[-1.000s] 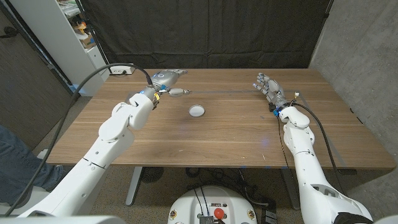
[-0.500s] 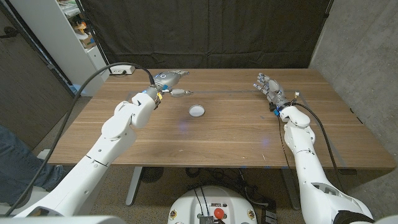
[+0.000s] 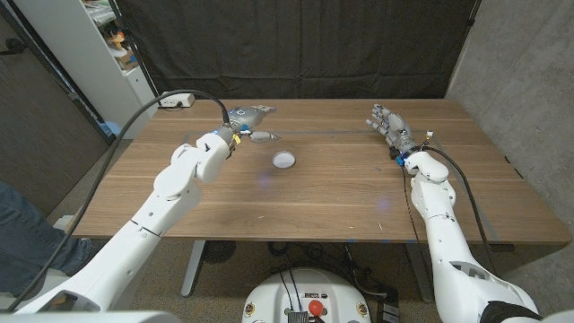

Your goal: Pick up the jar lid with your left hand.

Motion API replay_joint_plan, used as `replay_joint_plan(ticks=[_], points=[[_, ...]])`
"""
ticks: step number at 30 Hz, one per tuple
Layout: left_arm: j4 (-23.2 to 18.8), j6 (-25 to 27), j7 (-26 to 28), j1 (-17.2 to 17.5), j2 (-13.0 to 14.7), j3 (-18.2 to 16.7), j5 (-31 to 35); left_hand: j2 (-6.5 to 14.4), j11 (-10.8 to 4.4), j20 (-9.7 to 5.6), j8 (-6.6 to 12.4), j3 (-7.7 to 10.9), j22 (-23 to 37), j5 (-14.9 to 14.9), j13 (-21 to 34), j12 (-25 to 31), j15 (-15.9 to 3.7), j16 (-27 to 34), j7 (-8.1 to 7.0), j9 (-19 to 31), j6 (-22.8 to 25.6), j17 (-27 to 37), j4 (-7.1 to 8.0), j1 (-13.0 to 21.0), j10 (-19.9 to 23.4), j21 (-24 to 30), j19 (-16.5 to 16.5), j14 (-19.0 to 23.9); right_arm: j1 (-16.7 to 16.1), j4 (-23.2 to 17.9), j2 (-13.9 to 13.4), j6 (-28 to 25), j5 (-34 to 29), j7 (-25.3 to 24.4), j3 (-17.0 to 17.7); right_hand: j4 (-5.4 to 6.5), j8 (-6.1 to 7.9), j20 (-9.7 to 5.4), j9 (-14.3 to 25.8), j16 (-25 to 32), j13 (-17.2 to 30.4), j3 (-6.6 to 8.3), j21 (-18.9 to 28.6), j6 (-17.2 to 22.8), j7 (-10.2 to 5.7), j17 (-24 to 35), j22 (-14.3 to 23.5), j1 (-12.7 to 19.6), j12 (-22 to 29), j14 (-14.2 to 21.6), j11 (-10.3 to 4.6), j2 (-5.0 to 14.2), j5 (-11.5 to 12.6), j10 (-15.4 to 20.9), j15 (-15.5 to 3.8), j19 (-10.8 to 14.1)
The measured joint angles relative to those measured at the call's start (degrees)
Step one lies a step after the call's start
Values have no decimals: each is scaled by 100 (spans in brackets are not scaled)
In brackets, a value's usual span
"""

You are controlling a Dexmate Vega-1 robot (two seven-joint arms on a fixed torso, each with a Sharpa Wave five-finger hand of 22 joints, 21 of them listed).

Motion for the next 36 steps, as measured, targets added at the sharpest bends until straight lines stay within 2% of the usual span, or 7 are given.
replay_joint_plan(ticks=[10, 16, 20, 23, 30, 36], points=[[31, 66, -126, -83, 32, 192, 194, 18, -31, 24, 2, -1, 0, 0, 23, 0, 27, -27, -31, 22, -28, 28, 1, 18, -27, 0, 86, 37, 26, 26, -2, 25, 0, 23, 21, 0, 0, 0, 0, 0, 0, 0, 0, 0, 0, 0, 0, 0, 0, 0, 0, 0, 0, 0, 0, 0], [33, 75, -23, -88, 81, 288, 358, 46, -120, 19, 135, -70, 1, 29, 77, 95, -25, 58, -113, 27, 325, 50, 24, 46, 212, 21, 372, 312, 30, 47, -3, 39, 9, 38, 34, 0, 12, 0, 0, 0, 0, 0, 0, 31, -31, -3, -14, 0, 0, 0, 0, 0, 0, 0, 0, 0], [33, 66, 59, -77, 98, 305, 396, 46, -140, 26, 158, -80, 1, 50, 103, 136, -33, 65, -184, 27, 393, 54, 34, 46, 232, 21, 436, 322, 28, 49, -4, 40, 18, 43, 46, -16, 22, -1, 0, 0, 0, -32, 0, 31, -31, -29, -14, 0, 0, 22, 0, 0, 0, 0, 22, -1], [33, 66, 55, -74, 98, 306, 395, 46, -140, 20, 179, -98, 1, 50, 103, 136, -33, 65, -153, 27, 424, 54, 32, 46, 231, 21, 476, 322, 11, 48, -7, 40, 24, 50, 52, -9, 22, -1, 0, 0, 0, -40, 0, 30, -30, -29, -13, 0, 0, 31, 0, 0, -2, 0, 31, -1], [19, 169, -187, -86, 84, 333, 435, 46, 35, 0, 62, -164, -25, 50, 156, 57, 83, -15, -91, 27, 190, 53, 35, 46, -9, 21, 552, 191, -45, -12, -12, 17, 34, 51, 69, -9, 22, -1, 0, 0, 0, -39, 0, 30, -30, -29, -13, 0, 0, 31, 0, 0, -2, 0, 31, -1], [6, 258, -375, -122, 68, 396, 499, 46, 24, 29, 39, -175, -28, 72, 156, 49, 81, -15, -102, 27, 102, 53, 46, 46, -59, -4, 581, 138, -90, -91, -16, -28, 39, 45, 71, -9, 22, 21, 0, 0, 0, -39, 0, 30, -30, -29, -13, 0, 0, 31, 0, 0, -2, 0, 31, 21]])
